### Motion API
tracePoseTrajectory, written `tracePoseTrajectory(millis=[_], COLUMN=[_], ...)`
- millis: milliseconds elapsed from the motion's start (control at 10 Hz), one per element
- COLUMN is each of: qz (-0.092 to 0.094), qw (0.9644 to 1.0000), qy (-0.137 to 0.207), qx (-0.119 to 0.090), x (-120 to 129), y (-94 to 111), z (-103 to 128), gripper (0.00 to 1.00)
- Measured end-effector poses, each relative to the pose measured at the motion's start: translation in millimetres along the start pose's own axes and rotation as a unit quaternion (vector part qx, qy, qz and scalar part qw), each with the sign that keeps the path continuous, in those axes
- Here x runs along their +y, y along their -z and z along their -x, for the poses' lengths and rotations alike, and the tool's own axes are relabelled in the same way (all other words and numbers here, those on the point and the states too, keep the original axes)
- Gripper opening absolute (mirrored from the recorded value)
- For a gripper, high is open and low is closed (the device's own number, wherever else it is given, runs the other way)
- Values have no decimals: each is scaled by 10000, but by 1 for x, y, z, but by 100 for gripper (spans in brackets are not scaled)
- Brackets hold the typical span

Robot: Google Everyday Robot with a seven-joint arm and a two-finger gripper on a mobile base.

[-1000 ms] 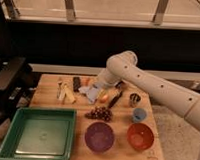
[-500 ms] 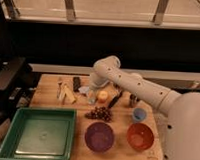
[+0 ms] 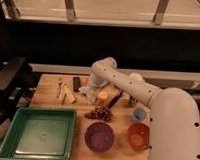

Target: Place towel in table surface

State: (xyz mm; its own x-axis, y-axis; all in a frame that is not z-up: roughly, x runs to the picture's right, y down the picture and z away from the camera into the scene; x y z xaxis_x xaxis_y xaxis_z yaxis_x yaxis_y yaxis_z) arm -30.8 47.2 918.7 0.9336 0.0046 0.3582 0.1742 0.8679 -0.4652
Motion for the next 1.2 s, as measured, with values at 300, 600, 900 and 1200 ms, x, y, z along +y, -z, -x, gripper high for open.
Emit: tracePoseTrajectory(millis=[300,600,900,1200], qz=[-31,57,159,223], qw=[9996,9988,9984,9984], qy=[-270,-481,-513,-488], qx=[14,-90,-182,-172], x=[-8,-8,-8,-3], y=[-15,-36,-45,-42], z=[-18,-26,-25,-24], gripper=[65,65,63,38])
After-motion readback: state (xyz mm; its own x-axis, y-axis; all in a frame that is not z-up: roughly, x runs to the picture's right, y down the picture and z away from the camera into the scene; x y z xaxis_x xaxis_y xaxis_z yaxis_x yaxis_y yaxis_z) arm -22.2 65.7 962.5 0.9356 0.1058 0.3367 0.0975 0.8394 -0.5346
